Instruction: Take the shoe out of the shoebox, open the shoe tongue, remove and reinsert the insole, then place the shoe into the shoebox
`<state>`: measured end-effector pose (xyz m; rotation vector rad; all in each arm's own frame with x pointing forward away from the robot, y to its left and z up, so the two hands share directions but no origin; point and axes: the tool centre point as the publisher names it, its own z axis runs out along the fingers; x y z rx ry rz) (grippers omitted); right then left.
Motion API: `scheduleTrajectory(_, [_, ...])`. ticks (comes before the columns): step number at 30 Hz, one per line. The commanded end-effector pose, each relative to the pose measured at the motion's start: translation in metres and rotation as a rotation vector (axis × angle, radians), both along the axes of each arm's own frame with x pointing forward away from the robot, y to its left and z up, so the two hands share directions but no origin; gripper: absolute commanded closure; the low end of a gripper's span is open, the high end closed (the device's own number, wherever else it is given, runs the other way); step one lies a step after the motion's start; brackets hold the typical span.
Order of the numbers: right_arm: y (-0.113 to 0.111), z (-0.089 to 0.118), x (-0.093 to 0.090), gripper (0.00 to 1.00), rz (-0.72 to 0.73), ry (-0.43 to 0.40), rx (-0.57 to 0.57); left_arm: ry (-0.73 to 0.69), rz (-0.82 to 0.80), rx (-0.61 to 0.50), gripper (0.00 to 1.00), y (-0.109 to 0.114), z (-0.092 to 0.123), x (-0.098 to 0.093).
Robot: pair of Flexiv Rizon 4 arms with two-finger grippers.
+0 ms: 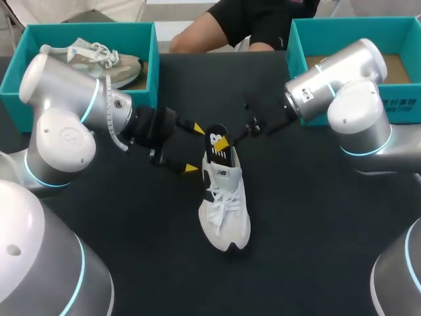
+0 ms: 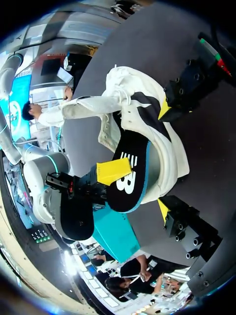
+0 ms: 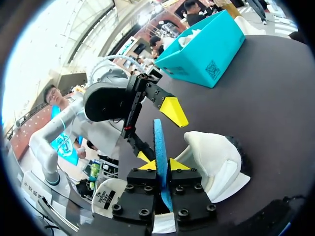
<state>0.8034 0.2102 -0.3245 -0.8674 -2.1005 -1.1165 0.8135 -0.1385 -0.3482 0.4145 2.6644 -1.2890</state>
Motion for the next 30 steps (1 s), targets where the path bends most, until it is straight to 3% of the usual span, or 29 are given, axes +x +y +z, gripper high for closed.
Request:
scheduleTrajectory(1, [-0.001, -0.003, -0.004, 0.61, 0.009, 0.003, -0.014, -0.001, 0.000, 0.002, 0.00, -0.001, 0.000, -0.001])
scheduleTrajectory(13, [-0.012, -0.018, -0.019, 0.73, 0.023, 0.055, -0.082, -0.001, 0.000, 0.002, 0.00, -0.001, 0.000, -0.001])
scheduleTrajectory(16, [-0.009, -0.018, -0.019, 0.83, 0.028, 0.061, -0.087, -0.001, 0.000, 0.002, 0.00, -0.001, 0.000, -0.001])
scheduleTrajectory(18, [-0.008, -0.019, -0.019, 0.98, 0.034, 0.070, -0.098, -0.001, 0.000, 0.002, 0.00, -0.001, 0.000, -0.001])
scheduleTrajectory(19, [-0.008, -0.019, -0.019, 1.00, 0.040, 0.075, -0.107, -0.001, 0.000, 0.002, 0.00, -0.001, 0.000, -0.001])
scheduleTrajectory(30, [-0.008, -0.023, -0.031, 1.00, 0.085, 0.159, -0.196, -0.001, 0.000, 0.002, 0.00, -0.001, 0.000, -0.001])
